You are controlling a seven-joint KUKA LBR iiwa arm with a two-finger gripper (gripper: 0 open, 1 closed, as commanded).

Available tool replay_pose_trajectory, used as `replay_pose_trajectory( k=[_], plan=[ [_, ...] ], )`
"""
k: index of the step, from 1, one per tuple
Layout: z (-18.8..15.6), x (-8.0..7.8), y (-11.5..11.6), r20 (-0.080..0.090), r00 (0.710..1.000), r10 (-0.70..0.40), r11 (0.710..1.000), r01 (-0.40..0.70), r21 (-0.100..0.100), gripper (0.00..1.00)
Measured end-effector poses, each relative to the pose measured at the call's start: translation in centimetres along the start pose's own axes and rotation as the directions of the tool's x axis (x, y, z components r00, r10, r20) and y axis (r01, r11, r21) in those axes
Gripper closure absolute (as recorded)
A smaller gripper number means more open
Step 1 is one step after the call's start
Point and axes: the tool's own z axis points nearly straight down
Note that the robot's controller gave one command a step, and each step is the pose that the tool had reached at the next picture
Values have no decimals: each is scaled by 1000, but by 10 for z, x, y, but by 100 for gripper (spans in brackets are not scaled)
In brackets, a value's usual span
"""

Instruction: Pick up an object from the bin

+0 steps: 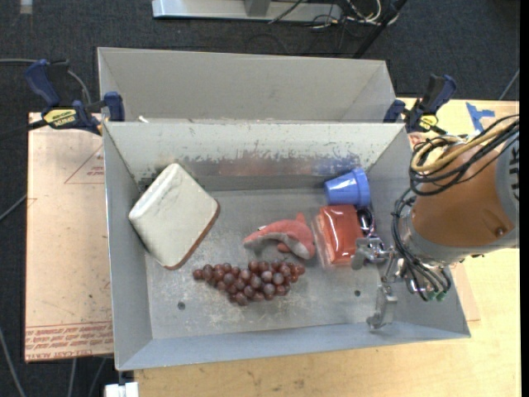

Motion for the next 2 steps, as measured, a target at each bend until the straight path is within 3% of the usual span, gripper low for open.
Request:
replay_pose_trajectory(
  k=[1, 2],
  plan=[
    [-4, -2, 0, 7, 1000, -3, 1000, 3, 1, 0],
    [14, -40, 51, 5, 998, -59, 998, 59, 2, 0]
  ],
)
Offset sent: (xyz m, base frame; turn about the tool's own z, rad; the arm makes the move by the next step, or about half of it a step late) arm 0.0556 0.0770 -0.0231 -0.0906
